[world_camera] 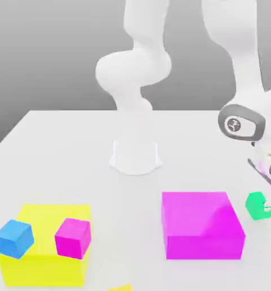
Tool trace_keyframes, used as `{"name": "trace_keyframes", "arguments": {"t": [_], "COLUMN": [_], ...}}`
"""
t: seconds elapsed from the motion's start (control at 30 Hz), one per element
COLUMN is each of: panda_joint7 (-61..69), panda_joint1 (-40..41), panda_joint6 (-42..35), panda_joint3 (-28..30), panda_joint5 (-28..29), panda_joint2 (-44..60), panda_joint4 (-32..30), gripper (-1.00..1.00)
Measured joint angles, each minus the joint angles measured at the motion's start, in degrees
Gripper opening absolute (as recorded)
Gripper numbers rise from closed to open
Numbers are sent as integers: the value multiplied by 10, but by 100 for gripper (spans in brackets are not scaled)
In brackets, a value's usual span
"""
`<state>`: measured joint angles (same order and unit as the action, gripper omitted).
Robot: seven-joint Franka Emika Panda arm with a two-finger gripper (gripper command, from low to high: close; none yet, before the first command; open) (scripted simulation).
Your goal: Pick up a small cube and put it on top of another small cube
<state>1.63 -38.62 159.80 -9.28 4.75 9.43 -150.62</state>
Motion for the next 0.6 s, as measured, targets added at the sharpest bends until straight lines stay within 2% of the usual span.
{"name": "trace_keyframes", "arguments": {"t": [0.1, 0.5, 0.6], "panda_joint7": [16, 53, 65], "panda_joint1": [51, 376, 401], "panda_joint6": [-48, -237, -227], "panda_joint3": [44, 205, 218], "panda_joint5": [-15, -33, -45], "panda_joint2": [-33, -129, -113], "panda_joint4": [19, 113, 116], "gripper": [-100, -100, -100]}}
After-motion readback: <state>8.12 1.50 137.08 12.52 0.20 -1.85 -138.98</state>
